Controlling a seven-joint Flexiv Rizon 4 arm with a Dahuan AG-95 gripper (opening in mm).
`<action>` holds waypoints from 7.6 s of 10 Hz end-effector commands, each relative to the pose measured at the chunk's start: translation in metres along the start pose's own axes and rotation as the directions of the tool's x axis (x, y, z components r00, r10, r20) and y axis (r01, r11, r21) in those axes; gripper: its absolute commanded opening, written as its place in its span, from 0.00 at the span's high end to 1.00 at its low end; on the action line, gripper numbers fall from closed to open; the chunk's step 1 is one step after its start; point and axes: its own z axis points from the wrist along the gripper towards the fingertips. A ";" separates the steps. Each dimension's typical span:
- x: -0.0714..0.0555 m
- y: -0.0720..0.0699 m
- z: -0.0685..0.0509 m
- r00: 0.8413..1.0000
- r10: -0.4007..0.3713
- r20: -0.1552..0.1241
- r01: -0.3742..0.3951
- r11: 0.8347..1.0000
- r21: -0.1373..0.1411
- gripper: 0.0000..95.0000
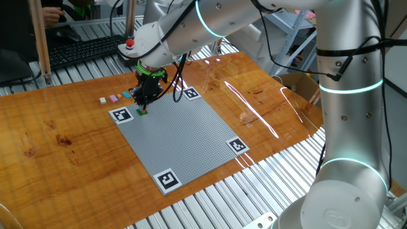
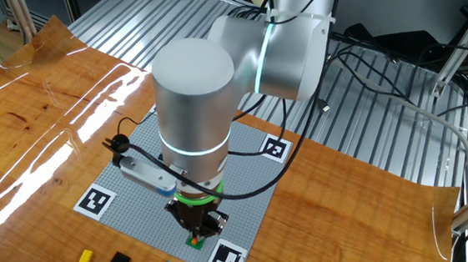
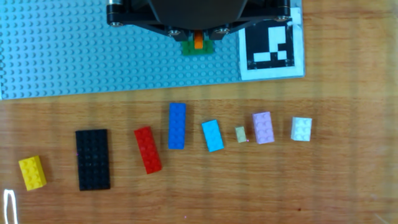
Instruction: Stack small Lego blocks one on top of the other
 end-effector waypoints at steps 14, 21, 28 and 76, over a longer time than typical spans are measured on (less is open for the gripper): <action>0.001 -0.005 0.004 1.000 -0.027 -0.005 0.027 1.000 0.001 1.00; 0.001 -0.005 0.004 1.000 -0.020 -0.007 0.020 1.000 0.000 1.00; 0.001 -0.005 0.004 1.000 -0.012 -0.007 0.012 1.000 -0.002 0.80; -0.001 -0.014 -0.015 0.601 0.799 -0.027 -0.799 0.602 0.006 1.00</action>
